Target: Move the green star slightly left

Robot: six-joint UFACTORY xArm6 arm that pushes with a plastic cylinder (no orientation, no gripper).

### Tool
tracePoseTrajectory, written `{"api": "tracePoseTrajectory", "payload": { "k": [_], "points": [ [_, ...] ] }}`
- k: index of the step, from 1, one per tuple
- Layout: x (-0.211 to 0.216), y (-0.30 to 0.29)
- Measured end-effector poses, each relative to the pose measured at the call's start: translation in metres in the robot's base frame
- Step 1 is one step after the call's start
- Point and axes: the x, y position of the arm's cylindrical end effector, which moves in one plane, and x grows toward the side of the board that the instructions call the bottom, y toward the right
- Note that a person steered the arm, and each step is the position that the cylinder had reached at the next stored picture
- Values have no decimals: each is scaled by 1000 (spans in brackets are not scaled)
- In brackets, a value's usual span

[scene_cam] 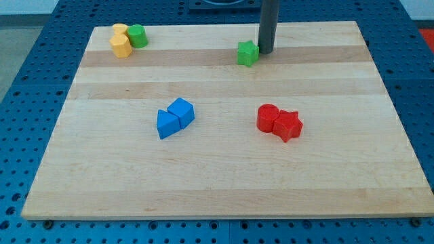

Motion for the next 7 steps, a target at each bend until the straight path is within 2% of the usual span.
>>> {"api": "tracePoseTrajectory", "payload": {
  "k": [2,4,6,7],
  "points": [
    [21,-4],
    [29,-39],
    [55,-80],
    [51,-83]
  ]
}}
